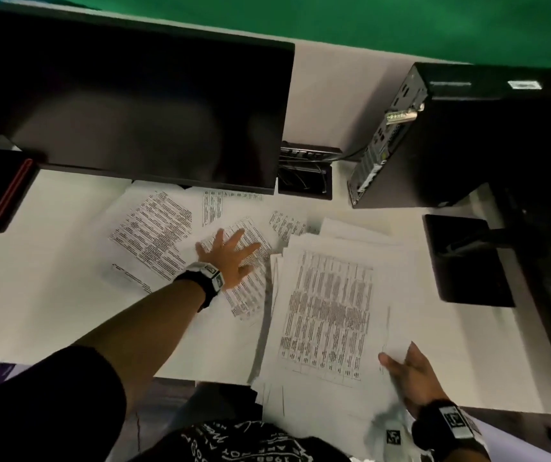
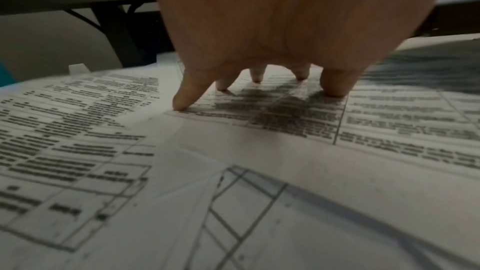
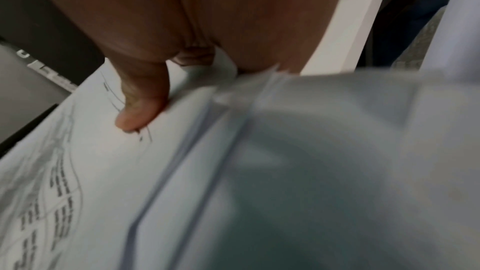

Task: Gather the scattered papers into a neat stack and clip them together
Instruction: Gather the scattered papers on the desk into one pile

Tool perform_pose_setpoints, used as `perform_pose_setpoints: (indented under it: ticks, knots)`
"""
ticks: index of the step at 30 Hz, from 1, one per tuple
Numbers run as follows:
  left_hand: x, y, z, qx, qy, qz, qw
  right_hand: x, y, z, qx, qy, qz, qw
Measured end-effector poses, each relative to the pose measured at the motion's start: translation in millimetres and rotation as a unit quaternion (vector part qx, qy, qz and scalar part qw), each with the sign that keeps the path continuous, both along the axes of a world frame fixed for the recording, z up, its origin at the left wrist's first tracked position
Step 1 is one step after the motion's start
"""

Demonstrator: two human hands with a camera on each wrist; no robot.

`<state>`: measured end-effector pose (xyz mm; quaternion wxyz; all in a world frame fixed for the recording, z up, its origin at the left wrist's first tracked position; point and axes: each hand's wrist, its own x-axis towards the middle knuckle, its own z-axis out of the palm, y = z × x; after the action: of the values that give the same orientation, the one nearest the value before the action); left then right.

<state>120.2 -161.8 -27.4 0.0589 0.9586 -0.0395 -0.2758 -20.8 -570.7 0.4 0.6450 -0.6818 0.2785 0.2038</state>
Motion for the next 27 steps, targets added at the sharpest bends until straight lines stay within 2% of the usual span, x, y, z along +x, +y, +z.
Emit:
perform_pose_setpoints:
  ticks: [4,8,10,11,12,13,14,16,17,18,19,22,24,27]
  knots:
    - [-22,40,1,0.015,-0.026,-0.057,0.998,10,6,7,0.036,0.022,-0.028,0.999]
    - [-49,70,10,-0.011,-0.014,-0.102,0.995,16,28,-8,-0.034,0.035,-0.011,0.999]
    - [-60,79,16,-0.049,-0.061,-0.064,0.995,19,36,-17,-0.09,0.034,0.009,0.995]
    - [-64,86,18,-0.066,-0.117,-0.002,0.991,21,38,-20,-0.112,0.032,0.02,0.993]
    - [-67,94,22,-0.071,-0.182,0.1,0.976,24,40,-21,-0.132,0.027,0.034,0.99]
    - [-68,106,23,-0.063,-0.231,0.233,0.942,26,41,-19,-0.15,0.023,0.044,0.987]
    - [-70,123,24,-0.05,-0.247,0.375,0.892,28,42,-17,-0.162,0.018,0.051,0.985]
    - [-75,161,27,-0.026,-0.175,0.598,0.782,31,44,-16,-0.189,0.016,0.066,0.98]
    - [-78,179,28,-0.021,-0.125,0.659,0.742,31,46,-16,-0.206,0.02,0.075,0.975]
    - [-77,191,28,-0.018,-0.084,0.685,0.723,31,45,-18,-0.216,0.02,0.081,0.973]
    - [-76,200,28,-0.013,-0.048,0.68,0.732,30,47,-19,-0.226,0.023,0.086,0.97]
    - [-69,194,27,-0.011,0.015,0.58,0.814,28,54,-14,-0.244,0.032,0.083,0.966]
    - [-64,182,24,-0.045,0.023,0.56,0.827,27,59,-11,-0.255,0.029,0.082,0.963]
    - [-60,166,28,-0.107,-0.023,0.563,0.819,25,68,-16,-0.234,0.035,0.085,0.968]
